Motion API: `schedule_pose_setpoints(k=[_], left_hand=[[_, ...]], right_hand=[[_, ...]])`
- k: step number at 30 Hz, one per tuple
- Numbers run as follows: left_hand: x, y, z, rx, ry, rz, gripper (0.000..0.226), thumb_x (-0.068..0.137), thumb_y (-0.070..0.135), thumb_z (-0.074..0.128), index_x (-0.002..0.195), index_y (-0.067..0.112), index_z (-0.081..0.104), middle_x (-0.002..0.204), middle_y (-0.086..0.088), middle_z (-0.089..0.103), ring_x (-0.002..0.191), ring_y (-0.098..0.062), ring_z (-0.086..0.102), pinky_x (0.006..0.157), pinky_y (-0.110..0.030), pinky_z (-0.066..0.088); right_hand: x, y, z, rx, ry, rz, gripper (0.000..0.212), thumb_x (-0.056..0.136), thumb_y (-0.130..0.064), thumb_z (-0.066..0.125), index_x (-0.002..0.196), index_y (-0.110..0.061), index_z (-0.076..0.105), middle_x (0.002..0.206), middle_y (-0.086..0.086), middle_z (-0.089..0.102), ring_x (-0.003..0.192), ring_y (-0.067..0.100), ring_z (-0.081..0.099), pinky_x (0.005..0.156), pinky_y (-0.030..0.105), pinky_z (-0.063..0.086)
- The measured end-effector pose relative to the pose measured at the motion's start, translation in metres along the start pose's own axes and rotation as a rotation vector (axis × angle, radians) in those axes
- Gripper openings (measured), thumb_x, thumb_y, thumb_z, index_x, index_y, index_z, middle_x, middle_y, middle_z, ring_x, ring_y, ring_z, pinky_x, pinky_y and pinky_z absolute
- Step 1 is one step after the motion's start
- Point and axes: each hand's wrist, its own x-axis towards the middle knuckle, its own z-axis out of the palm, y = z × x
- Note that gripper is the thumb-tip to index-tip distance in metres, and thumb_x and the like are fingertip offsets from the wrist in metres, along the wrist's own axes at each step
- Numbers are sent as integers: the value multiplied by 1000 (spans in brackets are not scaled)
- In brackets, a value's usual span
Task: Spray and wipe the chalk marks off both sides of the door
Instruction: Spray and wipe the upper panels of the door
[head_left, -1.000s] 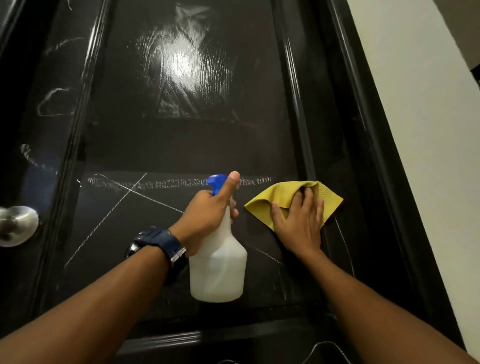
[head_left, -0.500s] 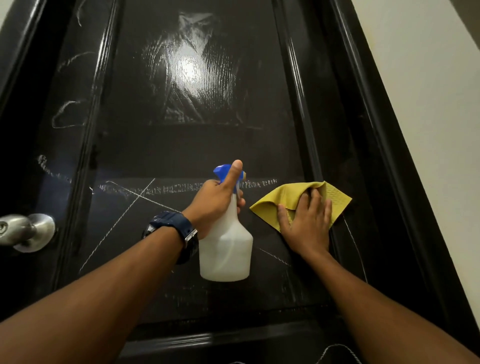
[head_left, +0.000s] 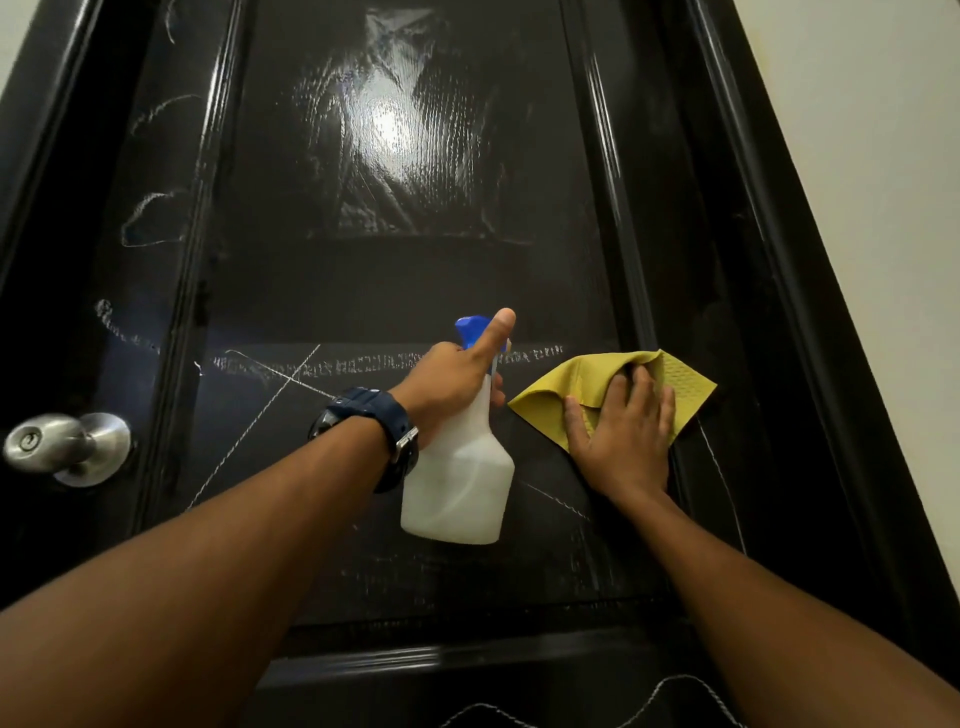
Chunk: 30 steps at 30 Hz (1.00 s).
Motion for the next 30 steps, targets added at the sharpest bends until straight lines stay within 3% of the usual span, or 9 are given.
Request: schedule_pose_setpoints(k=[4, 10, 15, 19, 21, 27, 30], left_hand=[[0, -1, -13, 4, 44, -22, 72, 89, 76, 43, 86, 7, 64, 84, -8, 69, 75, -18, 65, 77, -33, 53], [-2, 10, -28, 85, 67, -50, 68, 93, 72, 37, 88, 9, 60, 79, -6, 65, 65, -14, 62, 64, -27, 50], [1, 19, -35, 154, 54, -170, 78, 90, 79, 35, 108, 8, 62, 85, -8, 68, 75, -20, 64, 72, -34, 53], [1, 21, -38, 211, 60, -132, 70, 93, 76, 33, 89, 12, 59, 82, -7, 62, 74, -19, 60, 88, -39, 52], [0, 21, -40, 247, 71, -129, 68, 94, 75, 32, 82, 13, 57, 79, -6, 60, 72, -18, 58, 89, -40, 51], [-4, 27, -51, 215, 62, -203, 67, 92, 76, 37, 98, 12, 56, 84, -6, 64, 69, -18, 62, 66, -33, 54], [-4, 26, -56, 191, 98, -164, 69, 92, 76, 38, 100, 11, 59, 87, -8, 67, 69, -20, 62, 67, -33, 54]], right_hand=[[0, 2, 0, -1, 10, -4, 73, 95, -65, 27, 132, -5, 44, 148, 24, 37, 144, 39, 31, 124, 54, 8], [0, 0, 0, 10, 3, -3, 73, 94, -64, 27, 131, -4, 43, 148, 25, 37, 144, 40, 32, 124, 55, 8], [0, 0, -1, 10, 0, -5, 73, 95, -64, 27, 132, -3, 43, 148, 26, 36, 144, 40, 31, 124, 55, 8], [0, 1, 0, 6, 0, -10, 72, 95, -64, 28, 132, -4, 42, 148, 26, 36, 144, 41, 31, 124, 54, 7], [0, 1, 1, 5, 1, -10, 72, 95, -64, 29, 132, -3, 43, 148, 26, 36, 144, 41, 31, 124, 54, 6], [1, 1, 1, 7, 4, -10, 71, 95, -64, 29, 131, -3, 43, 148, 25, 36, 144, 40, 31, 124, 54, 7], [1, 1, 1, 6, 4, -9, 71, 95, -63, 29, 130, -3, 43, 148, 26, 36, 143, 41, 31, 124, 55, 7]])
